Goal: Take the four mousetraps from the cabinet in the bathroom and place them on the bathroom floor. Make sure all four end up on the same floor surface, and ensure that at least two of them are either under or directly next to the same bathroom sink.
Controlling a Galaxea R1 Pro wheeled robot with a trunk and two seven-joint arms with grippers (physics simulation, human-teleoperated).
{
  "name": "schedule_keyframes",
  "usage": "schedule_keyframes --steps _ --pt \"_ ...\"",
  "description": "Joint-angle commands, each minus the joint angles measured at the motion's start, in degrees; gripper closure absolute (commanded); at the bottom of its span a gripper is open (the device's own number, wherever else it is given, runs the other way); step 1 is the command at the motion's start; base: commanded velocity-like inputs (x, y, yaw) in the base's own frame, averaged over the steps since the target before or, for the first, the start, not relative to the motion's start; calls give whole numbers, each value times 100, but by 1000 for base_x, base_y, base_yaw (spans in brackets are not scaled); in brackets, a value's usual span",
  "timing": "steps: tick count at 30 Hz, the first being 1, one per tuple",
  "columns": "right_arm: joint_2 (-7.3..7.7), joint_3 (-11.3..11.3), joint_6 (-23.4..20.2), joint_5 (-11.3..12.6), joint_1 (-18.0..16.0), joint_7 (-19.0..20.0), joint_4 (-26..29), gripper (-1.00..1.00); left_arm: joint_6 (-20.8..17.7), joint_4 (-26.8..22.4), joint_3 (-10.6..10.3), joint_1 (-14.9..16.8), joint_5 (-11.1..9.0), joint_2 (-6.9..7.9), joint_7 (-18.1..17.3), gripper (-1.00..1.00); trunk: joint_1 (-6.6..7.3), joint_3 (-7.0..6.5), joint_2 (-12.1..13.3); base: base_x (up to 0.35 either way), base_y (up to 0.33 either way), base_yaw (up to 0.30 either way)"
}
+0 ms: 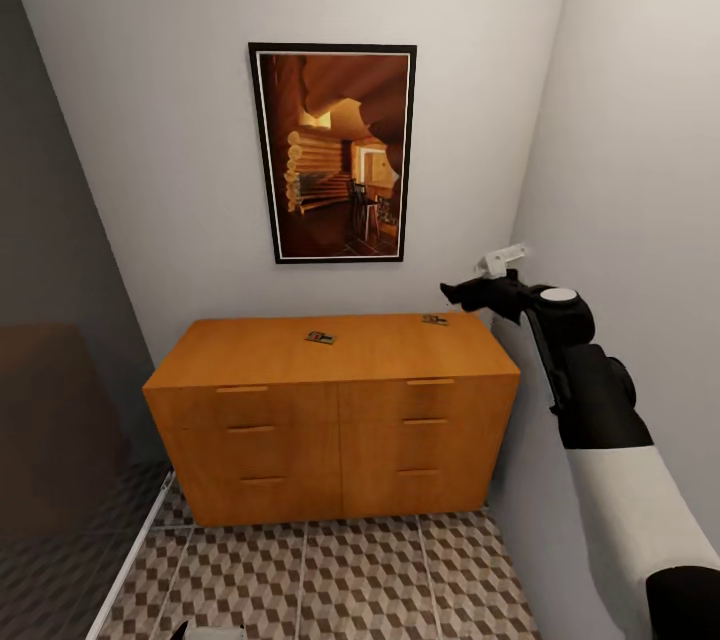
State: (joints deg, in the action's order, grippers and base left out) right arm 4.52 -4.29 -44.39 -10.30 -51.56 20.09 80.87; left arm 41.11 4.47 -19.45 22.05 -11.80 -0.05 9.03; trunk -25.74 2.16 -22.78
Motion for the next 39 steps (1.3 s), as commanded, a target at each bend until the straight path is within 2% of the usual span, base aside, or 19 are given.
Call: schedule_keyframes --steps 1,2,3,4,6,7,8,12,16,18,19,21,23,28,34,39 --pt "55 -11 -38 -67 -38 466 -49 -100 29 19 -51 10 -33 -3 13 -100 -4 14 -14 0 0 0" --pt "74 -14 -45 -69 -49 665 -76 -100 29 19 -51 10 -33 -3 13 -100 -4 14 -14 0 0 0" --pt "131 -19 -47 -82 -64 1066 -132 -100 29 19 -51 10 -33 -3 14 -100 -4 14 -14 0 0 0" --pt "159 -21 -47 -90 -70 1235 -155 -100 29 19 -50 10 -33 -3 15 -100 -4 14 -14 0 0 0" --pt "302 -29 -39 -113 -79 1827 -215 -100 27 19 -51 10 -33 -3 13 -100 -4 14 -14 0 0 0" --pt "349 -31 -31 -117 -79 1964 -223 -100 26 19 -53 10 -33 -3 12 -100 -4 14 -14 0 0 0" --pt "505 -34 37 -122 -78 2384 -245 -100 23 19 -52 10 -33 -3 12 -100 -4 14 -14 0 0 0" --pt "678 -36 312 -127 -75 3060 -368 -100 19 25 -50 8 -37 16 16 -100 -4 14 -14 0 0 0" --pt "735 -28 484 -135 -74 3301 -618 -100 -27 30 -50 -44 -40 95 19 -100 -4 14 -14 0 0 0" --pt "767 -24 536 -139 -74 3348 -744 -100 -290 29 -50 -106 -38 159 18 -100 -4 14 -14 0 0 0" --pt "802 -22 602 -139 -74 3365 -798 -100 -602 29 -50 -137 -39 194 10 -100 -4 14 -14 0 0 0" --pt "838 -21 697 -139 -74 3378 -834 -100 -971 28 -50 -157 -37 231 3 -100 -4 14 -14 0 0 0" --pt "892 -20 897 -135 -74 3401 -896 -100 -1703 28 -50 -181 -34 312 -15 -100 -4 14 -14 0 0 0" --pt "916 -12 981 -121 -74 3458 -986 -100 -2029 22 -51 -189 -33 339 -7 -100 -4 14 -14 0 0 0" --pt "952 4 1011 -126 -74 4051 -1110 -100 -2193 19 -53 -193 -33 343 14 -100 -4 14 -14 0 0 0" --pt "1038 8 1161 -125 -74 4288 -1311 -100 -2668 19 -50 -193 -33 347 6 -100 -4 14 -14 0 0 0"
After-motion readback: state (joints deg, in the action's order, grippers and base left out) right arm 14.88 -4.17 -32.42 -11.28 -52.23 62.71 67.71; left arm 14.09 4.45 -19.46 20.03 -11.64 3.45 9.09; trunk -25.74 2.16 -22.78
